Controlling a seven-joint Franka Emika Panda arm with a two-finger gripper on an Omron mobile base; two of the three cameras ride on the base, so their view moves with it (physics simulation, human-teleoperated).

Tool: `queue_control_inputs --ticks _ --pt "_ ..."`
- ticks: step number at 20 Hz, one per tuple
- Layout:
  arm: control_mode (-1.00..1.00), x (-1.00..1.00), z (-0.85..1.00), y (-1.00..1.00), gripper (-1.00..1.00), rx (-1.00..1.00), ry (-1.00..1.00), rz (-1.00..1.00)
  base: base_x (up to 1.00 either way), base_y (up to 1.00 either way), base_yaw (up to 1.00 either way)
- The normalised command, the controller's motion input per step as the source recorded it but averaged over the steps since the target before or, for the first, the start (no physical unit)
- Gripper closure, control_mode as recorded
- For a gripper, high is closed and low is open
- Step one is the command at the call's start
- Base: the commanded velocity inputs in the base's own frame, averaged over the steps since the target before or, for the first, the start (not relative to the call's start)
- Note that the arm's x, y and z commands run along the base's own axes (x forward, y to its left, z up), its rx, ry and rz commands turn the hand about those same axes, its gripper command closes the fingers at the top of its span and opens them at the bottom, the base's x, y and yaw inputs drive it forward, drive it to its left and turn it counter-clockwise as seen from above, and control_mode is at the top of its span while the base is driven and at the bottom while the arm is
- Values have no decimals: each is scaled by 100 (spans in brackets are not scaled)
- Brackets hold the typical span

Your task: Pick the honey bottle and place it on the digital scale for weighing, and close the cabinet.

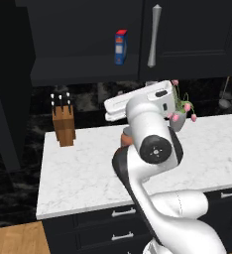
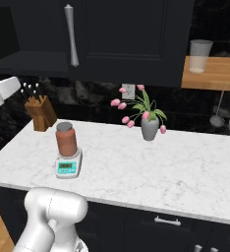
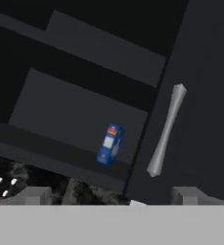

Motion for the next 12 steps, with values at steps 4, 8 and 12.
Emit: queue_control_inputs --ticks 4,8,12 --pt "-100 -49 0 47 -100 16 -4 0 0 0 0" --pt "-100 -75 -15 64 -100 19 -10 0 0 0 0" --pt "-100 -100 -5 54 -100 20 -9 0 0 0 0"
